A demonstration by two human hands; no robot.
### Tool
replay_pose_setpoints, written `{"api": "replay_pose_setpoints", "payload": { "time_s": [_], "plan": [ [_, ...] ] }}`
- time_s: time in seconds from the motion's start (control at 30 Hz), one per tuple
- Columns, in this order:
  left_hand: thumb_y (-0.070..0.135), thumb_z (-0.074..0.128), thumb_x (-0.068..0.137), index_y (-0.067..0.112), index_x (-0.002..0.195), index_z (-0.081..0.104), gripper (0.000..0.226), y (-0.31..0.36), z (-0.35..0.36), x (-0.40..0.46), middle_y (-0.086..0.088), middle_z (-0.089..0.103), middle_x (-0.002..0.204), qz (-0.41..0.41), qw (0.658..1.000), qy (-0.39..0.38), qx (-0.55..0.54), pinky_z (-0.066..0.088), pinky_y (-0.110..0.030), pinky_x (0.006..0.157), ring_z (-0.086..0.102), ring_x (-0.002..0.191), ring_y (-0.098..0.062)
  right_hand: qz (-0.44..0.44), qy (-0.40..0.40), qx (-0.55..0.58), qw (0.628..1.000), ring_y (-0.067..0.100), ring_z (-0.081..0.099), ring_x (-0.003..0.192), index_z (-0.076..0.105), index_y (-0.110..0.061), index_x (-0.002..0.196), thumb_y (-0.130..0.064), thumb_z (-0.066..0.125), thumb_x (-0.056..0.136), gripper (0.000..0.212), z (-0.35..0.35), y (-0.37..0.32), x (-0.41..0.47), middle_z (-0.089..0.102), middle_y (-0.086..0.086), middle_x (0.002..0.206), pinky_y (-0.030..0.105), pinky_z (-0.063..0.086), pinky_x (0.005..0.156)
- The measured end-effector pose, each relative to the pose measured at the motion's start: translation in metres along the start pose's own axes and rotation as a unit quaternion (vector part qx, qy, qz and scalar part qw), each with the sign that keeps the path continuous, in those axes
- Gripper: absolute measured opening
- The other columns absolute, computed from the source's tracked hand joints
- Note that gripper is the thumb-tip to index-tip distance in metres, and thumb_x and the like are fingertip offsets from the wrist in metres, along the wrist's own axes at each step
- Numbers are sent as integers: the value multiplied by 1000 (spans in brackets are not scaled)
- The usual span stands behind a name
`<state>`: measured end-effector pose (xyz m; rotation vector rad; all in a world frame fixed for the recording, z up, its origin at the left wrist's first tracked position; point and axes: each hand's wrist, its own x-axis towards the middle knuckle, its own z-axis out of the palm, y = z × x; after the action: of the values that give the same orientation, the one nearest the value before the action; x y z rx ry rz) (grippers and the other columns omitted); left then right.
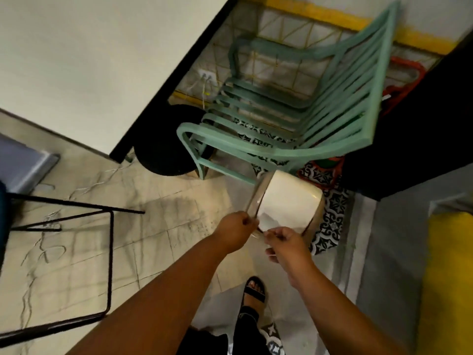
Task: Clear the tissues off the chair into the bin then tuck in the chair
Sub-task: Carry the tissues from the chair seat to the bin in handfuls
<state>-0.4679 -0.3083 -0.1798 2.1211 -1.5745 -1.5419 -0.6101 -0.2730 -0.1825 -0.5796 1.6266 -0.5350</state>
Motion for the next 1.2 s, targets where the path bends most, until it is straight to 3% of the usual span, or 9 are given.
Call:
{"api": "replay_pose_setpoints", "payload": {
  "time_s": [0.17, 0.3, 0.43, 0.63, 0.7, 0.83, 0.97, 1.13, 1.2],
  "plan": [
    [42, 52, 95, 11, 107, 66, 36, -41, -74, -49, -4, 65, 104, 0, 993, 93, -66, 41, -23, 74, 57, 89, -16, -67, -66, -122, 988, 19, 62, 72, 64, -13, 98, -27, 66, 87, 18, 77, -37, -24, 67, 5, 92, 29, 49, 61],
    [38, 54, 95, 12, 104, 69, 32, -83, -130, -97, -1, 69, 100, 6, 979, 162, -119, 41, -19, 71, 60, 88, -13, -142, -126, -212, 959, 19, 66, 74, 63, -21, 96, -33, 65, 85, 16, 152, -55, -54, 68, -1, 88, 34, 53, 70],
    [36, 55, 94, 15, 100, 68, 25, -154, -197, -171, 6, 61, 82, -10, 953, 265, -148, 34, -2, 53, 54, 77, -5, -200, -205, -278, 917, 15, 64, 75, 64, -26, 88, -36, 67, 83, 11, 254, -61, -96, 68, -4, 83, 32, 51, 68],
    [33, 58, 93, 13, 96, 69, 23, -250, -278, -268, 5, 64, 75, -34, 907, 380, -179, 34, -17, 59, 56, 71, -7, -231, -291, -273, 887, 13, 55, 61, 60, -22, 82, -18, 65, 87, 8, 386, -52, -167, 63, 2, 79, 23, 42, 56],
    [32, 59, 93, 13, 96, 68, 21, -281, -301, -299, -1, 69, 83, -46, 884, 418, -206, 38, -20, 61, 59, 72, -9, -245, -321, -292, 867, 15, 57, 63, 60, -21, 84, -18, 65, 88, 7, 423, -46, -189, 65, 5, 84, 25, 43, 58],
    [35, 57, 94, 18, 99, 66, 20, -333, -332, -351, 3, 66, 85, -82, 840, 470, -257, 42, -18, 51, 54, 56, 0, -238, -381, -308, 838, 15, 59, 65, 62, -19, 92, -18, 65, 88, 5, 480, -40, -224, 64, 6, 88, 27, 45, 58],
    [36, 56, 94, 18, 105, 67, 24, -365, -342, -377, 9, 64, 92, -112, 814, 497, -280, 46, -25, 68, 58, 76, -8, -246, -393, -318, 827, 15, 61, 70, 62, -19, 96, -18, 63, 89, 6, 518, -44, -240, 64, 1, 90, 24, 49, 60],
    [36, 57, 93, 20, 102, 68, 21, -400, -358, -388, 9, 67, 88, -135, 777, 539, -297, 45, -20, 63, 61, 78, -5, -281, -386, -316, 820, 15, 60, 68, 58, -26, 90, -17, 65, 88, 12, 579, -62, -242, 61, 0, 95, 30, 49, 61],
    [34, 57, 94, 20, 100, 68, 19, -408, -370, -388, 8, 69, 86, -138, 763, 549, -312, 47, -20, 58, 63, 76, -7, -312, -363, -327, 815, 22, 64, 85, 57, -29, 95, -24, 68, 86, 14, 604, -71, -237, 59, 0, 106, 40, 55, 76]
  ]
}}
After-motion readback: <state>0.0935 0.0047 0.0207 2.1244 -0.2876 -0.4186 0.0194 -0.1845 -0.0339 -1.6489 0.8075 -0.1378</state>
